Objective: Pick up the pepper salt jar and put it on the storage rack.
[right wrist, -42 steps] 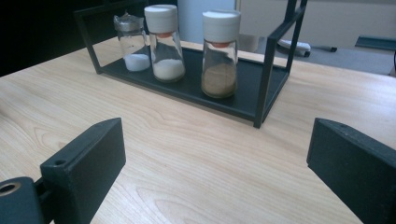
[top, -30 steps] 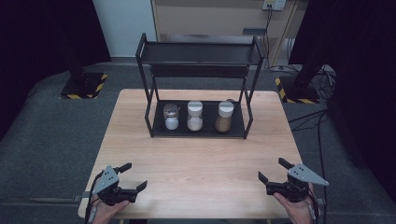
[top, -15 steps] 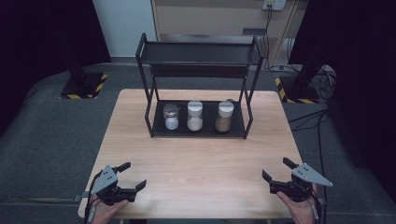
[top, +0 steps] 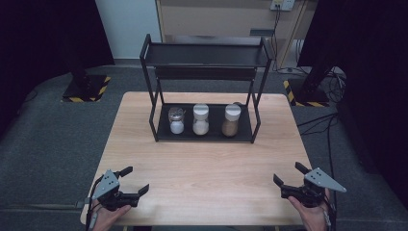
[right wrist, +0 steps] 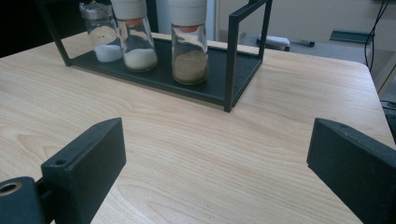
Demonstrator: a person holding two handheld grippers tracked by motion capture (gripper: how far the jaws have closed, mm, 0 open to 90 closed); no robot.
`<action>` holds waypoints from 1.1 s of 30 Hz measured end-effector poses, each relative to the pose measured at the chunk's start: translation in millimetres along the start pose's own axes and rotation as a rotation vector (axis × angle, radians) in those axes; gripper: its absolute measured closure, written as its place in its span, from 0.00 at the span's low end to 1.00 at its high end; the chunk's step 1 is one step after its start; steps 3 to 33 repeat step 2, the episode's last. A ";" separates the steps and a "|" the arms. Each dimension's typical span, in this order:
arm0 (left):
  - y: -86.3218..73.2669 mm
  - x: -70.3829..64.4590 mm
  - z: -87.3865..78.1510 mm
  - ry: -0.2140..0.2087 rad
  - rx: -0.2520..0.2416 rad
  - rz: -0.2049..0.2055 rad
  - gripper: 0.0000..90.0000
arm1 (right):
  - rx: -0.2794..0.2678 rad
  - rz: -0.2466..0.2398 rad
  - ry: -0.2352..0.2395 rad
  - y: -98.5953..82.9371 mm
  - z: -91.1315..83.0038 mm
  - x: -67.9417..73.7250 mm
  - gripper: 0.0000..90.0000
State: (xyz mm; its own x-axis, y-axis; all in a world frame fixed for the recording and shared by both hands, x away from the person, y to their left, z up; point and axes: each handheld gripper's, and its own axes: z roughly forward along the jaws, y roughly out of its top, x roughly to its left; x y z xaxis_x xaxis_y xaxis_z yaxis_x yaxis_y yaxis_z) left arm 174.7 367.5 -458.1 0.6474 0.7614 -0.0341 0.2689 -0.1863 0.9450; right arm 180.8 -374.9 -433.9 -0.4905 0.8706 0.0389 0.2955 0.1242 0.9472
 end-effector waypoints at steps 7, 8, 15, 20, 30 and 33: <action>0.1 0.0 0.2 -0.001 0.001 0.002 0.07 | -0.002 0.001 0.000 -0.3 -0.1 -0.4 0.05; 0.1 0.0 0.2 -0.001 0.001 0.002 0.07 | -0.002 0.001 0.000 -0.3 -0.1 -0.4 0.05; 0.1 0.0 0.2 -0.001 0.001 0.002 0.07 | -0.002 0.001 0.000 -0.3 -0.1 -0.4 0.05; 0.1 0.0 0.2 -0.001 0.001 0.002 0.07 | -0.002 0.001 0.000 -0.3 -0.1 -0.4 0.05; 0.1 0.0 0.2 -0.001 0.001 0.002 0.07 | -0.002 0.001 0.000 -0.3 -0.1 -0.4 0.05; 0.1 0.0 0.2 -0.001 0.001 0.002 0.07 | -0.002 0.001 0.000 -0.3 -0.1 -0.4 0.05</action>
